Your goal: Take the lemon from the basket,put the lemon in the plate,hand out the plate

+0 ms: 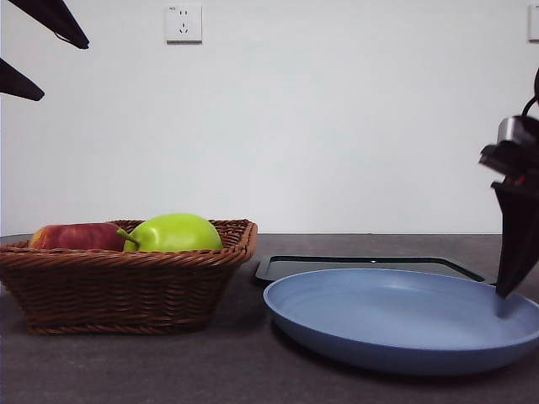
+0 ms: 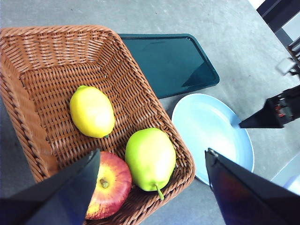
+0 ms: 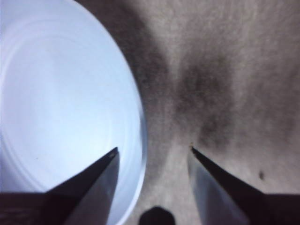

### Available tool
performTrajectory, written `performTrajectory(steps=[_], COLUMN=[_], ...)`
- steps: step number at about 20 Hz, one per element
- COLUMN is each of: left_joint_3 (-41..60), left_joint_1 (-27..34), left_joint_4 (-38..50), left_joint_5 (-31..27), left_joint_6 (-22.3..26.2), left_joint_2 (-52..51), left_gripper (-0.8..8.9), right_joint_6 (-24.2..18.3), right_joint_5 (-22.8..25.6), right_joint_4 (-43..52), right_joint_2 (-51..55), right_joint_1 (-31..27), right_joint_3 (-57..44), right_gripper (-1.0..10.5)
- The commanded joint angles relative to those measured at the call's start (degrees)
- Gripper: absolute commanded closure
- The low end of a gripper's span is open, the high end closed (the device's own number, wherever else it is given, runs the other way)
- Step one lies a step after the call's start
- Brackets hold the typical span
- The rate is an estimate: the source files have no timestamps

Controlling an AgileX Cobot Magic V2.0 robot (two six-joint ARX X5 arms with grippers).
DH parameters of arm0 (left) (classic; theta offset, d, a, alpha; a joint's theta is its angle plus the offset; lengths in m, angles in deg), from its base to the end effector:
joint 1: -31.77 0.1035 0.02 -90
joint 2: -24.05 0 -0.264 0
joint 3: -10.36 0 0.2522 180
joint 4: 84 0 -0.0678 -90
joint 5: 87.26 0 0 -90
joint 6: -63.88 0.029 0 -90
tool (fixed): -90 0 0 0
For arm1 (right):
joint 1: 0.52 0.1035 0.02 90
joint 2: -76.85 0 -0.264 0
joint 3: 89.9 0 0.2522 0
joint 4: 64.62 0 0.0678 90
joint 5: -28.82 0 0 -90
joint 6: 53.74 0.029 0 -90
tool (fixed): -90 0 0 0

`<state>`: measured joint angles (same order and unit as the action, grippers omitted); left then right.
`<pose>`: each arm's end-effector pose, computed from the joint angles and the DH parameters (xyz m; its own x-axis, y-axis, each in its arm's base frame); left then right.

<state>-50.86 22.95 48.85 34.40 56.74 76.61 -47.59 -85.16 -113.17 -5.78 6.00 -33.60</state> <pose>0.1767 -0.0428 0.2935 0.5779 -0.6208 -0.5298 0.4559 0.7839 -0.4214 0.2339 0.0386 0.1624 0.1906 0.4309 -0.8821 -0.1051 0.9023 0.4180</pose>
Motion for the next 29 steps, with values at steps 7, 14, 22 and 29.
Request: performTrajectory(steps=[7,14,22,29], left_joint_3=[-0.83,-0.83,-4.55,-18.53], left_joint_1=[-0.28,-0.31,-6.67,-14.51], left_joint_4=[0.31,3.58,4.83,-3.78], left_joint_5=[-0.07,7.67,-2.62,-21.40], left_joint_6=[-0.35,-0.35,-7.08,-1.20], left_joint_2=[0.46,0.46,8.15,26.60], left_gripper=[4.24,4.24,4.24,4.24], right_joint_6=[1.95,1.97,1.95,3.48], right_joint_5=[0.50,0.26,0.31,0.28], right_joint_4=[2.99,1.84,-4.55,-5.09], right_joint_2=[-3.61,0.37,17.27,25.90], right_joint_1=[2.51,2.49,2.10,2.12], right_joint_3=[0.92,0.92,0.92,0.92], right_gripper=[9.0,9.4,9.4,9.4])
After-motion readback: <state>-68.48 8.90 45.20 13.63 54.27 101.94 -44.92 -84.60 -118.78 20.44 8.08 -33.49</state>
